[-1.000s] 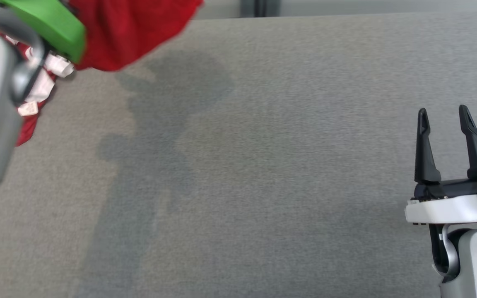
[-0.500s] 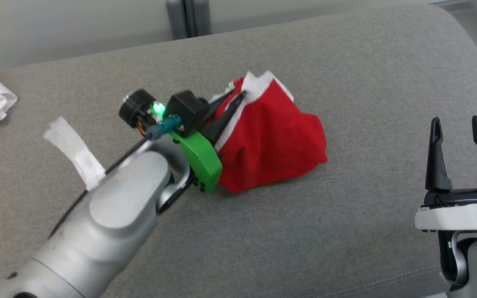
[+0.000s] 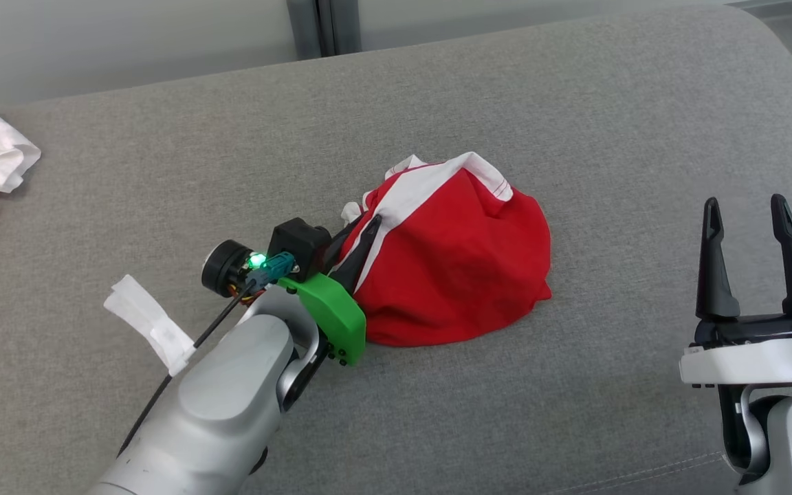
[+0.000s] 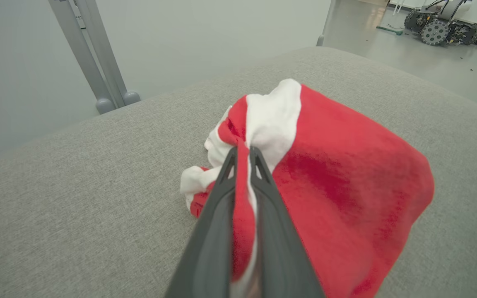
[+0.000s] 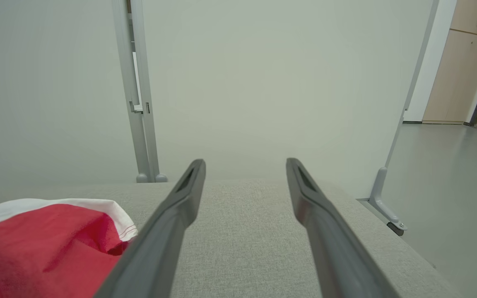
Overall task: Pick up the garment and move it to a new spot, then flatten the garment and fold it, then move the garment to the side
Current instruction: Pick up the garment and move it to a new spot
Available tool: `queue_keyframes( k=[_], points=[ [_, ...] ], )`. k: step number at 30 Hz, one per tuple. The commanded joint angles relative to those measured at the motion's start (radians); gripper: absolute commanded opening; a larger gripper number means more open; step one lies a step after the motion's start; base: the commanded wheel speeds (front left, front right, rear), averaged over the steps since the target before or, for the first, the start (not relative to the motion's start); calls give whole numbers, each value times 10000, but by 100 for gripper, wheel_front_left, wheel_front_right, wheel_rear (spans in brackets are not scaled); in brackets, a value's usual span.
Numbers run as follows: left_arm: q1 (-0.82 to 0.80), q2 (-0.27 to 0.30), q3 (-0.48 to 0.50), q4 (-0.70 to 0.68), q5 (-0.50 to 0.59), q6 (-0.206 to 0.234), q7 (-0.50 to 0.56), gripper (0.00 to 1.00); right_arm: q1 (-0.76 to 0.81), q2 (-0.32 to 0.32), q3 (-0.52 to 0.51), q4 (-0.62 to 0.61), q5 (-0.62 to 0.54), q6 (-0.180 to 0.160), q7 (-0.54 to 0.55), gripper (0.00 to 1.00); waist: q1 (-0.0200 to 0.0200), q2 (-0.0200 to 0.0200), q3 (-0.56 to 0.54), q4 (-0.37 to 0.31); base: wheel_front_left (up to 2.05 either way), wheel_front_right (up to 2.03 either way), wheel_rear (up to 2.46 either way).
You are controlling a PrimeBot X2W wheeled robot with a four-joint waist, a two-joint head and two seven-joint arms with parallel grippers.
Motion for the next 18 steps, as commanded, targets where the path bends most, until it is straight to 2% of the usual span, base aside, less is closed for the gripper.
queue_keyframes(
  k=[1, 9, 18],
  points=[
    [259, -19, 222, -150, 129, 66, -40, 100, 74, -23, 43, 49, -33, 1, -33, 100, 0, -1, -167, 203, 0, 0, 0],
    [1550, -64, 1967, -1441, 750, 586, -31, 100, 367, -23, 226, 323, -202, 1, -33, 100, 0, -1, -891, 616, 0, 0, 0],
    [4151, -49, 4489, -2956, 1723, 1413, -33, 100, 955, -25, 640, 844, -3, 1, -35, 100, 0, -1, -1705, 916, 0, 0, 0]
  ],
)
